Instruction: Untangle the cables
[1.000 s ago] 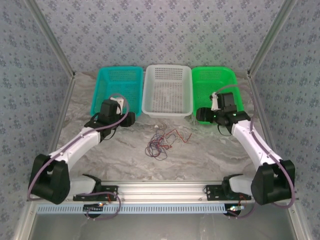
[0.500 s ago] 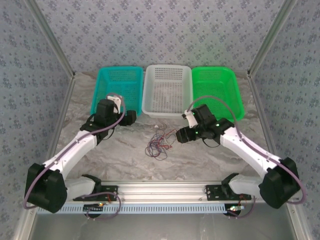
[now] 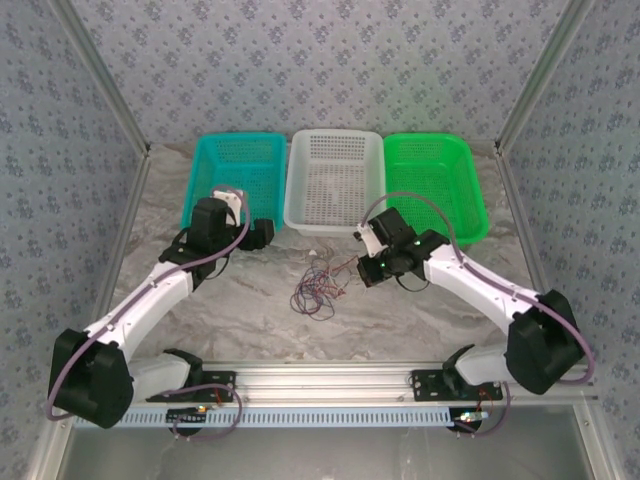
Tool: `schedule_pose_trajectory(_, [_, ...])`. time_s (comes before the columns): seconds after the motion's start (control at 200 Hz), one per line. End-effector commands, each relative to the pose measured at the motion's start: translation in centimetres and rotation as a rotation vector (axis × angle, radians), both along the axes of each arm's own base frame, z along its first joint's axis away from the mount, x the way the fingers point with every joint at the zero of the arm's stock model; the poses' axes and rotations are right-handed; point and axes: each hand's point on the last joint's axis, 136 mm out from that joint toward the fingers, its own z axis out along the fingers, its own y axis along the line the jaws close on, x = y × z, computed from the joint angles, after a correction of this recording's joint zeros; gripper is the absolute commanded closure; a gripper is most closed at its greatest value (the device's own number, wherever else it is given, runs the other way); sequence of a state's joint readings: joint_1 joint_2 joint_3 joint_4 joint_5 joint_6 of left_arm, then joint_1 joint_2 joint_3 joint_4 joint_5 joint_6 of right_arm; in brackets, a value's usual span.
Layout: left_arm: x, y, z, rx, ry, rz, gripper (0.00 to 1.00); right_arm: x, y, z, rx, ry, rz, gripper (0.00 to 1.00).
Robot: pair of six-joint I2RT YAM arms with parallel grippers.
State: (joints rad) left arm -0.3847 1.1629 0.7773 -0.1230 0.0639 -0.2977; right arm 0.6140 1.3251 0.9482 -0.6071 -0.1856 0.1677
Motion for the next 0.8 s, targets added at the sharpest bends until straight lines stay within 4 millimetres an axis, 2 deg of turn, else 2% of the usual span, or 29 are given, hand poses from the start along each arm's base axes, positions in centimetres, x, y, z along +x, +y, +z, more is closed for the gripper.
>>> schedule_pose_trajectory(0.0, [0.2,-0.7,1.9,-0.027,-0.056,-0.033,0.11,-0.6,0.6,3.1,0.063,-0.043,0.039,1.0])
schedule_pose_trajectory(0.145, [0.3,-1.4,2.2,-0.051,-0.064,-0.056,0.11,-1.2,0.8,4.9,0.109,-0.067,0.06,1.0])
schedule_pose_trajectory(0.265, [0.0,-2.2,2.3,-0.055,-0.07,-0.089,0.11,-1.1,1.1,7.6,0.162,-0.132,0.072,1.0])
schedule_pose_trajectory(0.37, [-0.6,-3.7,2.7,-0.058,-0.088,-0.159,0.11,-1.2,1.6,10.3,0.222,-0.194,0.101,1.0])
schedule_pose_trajectory(0.44, [-1.4,-5.5,3.0,-0.064,-0.107,-0.245,0.11,-1.5,2.2,11.5,0.255,-0.212,0.131,1.0])
schedule_pose_trajectory(0.545, [-2.8,-8.8,3.8,-0.083,-0.144,-0.404,0.11,-1.9,3.4,11.8,0.281,-0.185,0.185,1.0])
schedule_pose_trajectory(0.655, [-4.3,-12.1,3.9,-0.089,-0.159,-0.549,0.12,-2.2,4.6,11.1,0.268,-0.145,0.23,1.0])
schedule_pose_trajectory(0.795, [-5.3,-14.9,3.4,-0.086,-0.159,-0.645,0.12,-2.0,5.5,11.3,0.267,-0.153,0.263,1.0])
